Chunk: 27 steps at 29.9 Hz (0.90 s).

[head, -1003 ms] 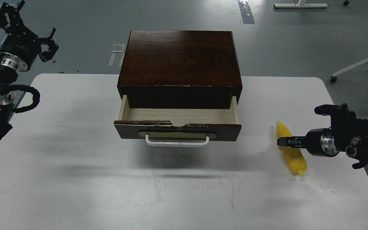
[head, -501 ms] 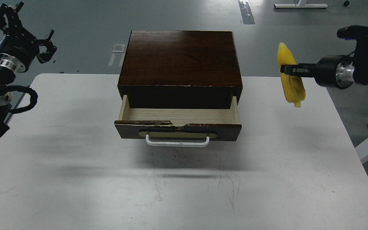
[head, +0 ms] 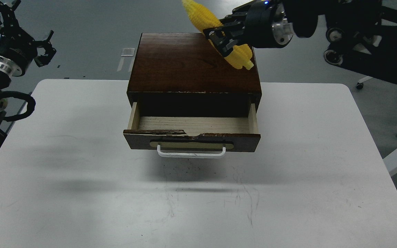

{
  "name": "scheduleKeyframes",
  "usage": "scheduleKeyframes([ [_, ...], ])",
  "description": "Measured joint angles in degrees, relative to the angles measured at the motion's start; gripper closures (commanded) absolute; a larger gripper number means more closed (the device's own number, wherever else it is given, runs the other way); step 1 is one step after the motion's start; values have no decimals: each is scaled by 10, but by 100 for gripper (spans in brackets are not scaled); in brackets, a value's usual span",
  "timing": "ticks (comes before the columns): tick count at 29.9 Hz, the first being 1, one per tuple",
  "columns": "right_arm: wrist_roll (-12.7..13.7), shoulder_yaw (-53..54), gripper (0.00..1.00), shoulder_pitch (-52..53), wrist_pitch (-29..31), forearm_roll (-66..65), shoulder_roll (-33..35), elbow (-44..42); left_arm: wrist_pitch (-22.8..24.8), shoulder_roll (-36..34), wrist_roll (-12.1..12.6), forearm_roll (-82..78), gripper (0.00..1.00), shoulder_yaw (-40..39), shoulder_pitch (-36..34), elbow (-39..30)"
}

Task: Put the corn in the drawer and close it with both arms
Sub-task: 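Lift the corn with the right gripper over the wooden box, then lower the corn into the open drawer and release it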

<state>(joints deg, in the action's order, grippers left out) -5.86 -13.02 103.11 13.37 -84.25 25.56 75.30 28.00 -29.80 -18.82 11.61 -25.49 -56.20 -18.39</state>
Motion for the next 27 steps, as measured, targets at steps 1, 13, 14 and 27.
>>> scheduleKeyframes([
  [1, -3, -1, 84, 0, 0, -16, -11, 2, 0, -2, 0, 0, 2, 0, 0, 0],
  [13, -26, -30, 82, -51, 0, -262, -67, 35, 0, -14, -2, 0, 2, 0, 0, 1],
  [14, -26, -31, 79, -54, 0, -267, -70, 35, 0, -14, -2, 0, 2, 0, 0, 1],
  [27, -25, -35, 55, -110, 0, -273, -80, 36, 0, -17, -1, 0, 2, 0, 3, 1],
])
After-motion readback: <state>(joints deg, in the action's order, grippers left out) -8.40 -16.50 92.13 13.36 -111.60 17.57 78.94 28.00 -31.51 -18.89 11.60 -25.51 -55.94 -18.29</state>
